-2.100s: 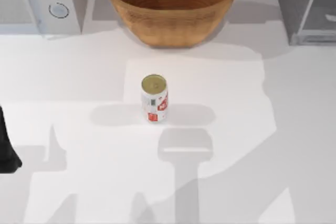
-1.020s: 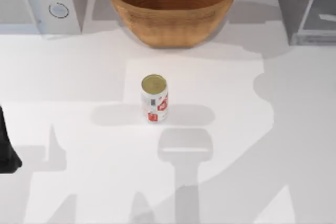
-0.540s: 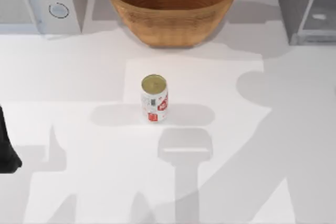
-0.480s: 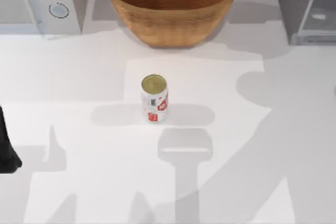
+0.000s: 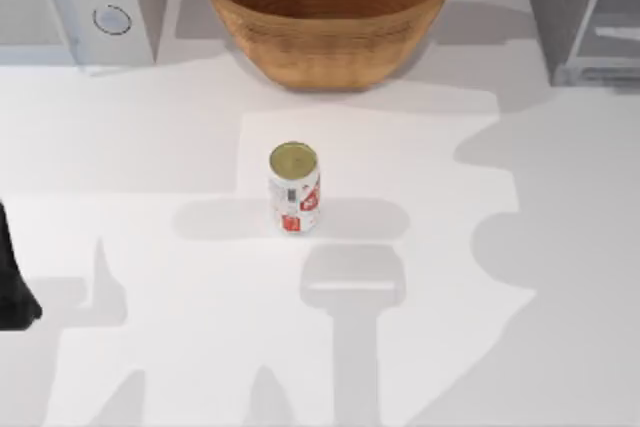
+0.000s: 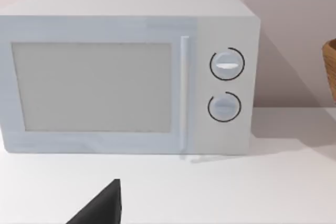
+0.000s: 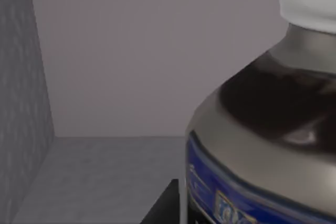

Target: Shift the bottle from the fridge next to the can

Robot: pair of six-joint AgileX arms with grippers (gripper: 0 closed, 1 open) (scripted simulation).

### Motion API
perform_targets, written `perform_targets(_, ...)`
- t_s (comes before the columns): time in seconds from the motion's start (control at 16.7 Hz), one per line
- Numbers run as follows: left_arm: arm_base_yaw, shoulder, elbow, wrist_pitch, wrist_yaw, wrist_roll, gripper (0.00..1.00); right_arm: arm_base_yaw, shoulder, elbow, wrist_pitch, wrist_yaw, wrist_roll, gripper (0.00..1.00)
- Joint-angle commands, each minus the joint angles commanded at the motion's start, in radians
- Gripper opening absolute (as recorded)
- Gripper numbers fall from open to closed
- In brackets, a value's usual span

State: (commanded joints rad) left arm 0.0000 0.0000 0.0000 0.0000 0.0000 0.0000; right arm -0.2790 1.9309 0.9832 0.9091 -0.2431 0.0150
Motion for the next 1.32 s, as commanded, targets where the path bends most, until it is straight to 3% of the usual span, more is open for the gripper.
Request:
perform_targets(0.3,0.0,0.0,0.0,0.0,0.0,0.0,1.0,-0.033,-0.173,-0.236,0.089,-0.038,0.0,0.0)
perform_targets(0.78,0.0,0.0,0.0,0.0,0.0,0.0,1.0,0.002,-0.166,-0.253,0.115,-0.006,0.001,0.0)
perform_targets(1.02,0.0,0.0,0.0,0.0,0.0,0.0,1.0,0.191,-0.089,-0.267,0.189,0.184,0.002,0.0)
perform_targets(1.32,0.0,0.0,0.0,0.0,0.0,0.0,1.0,0.589,0.005,-0.3,0.31,0.585,0.001,0.0)
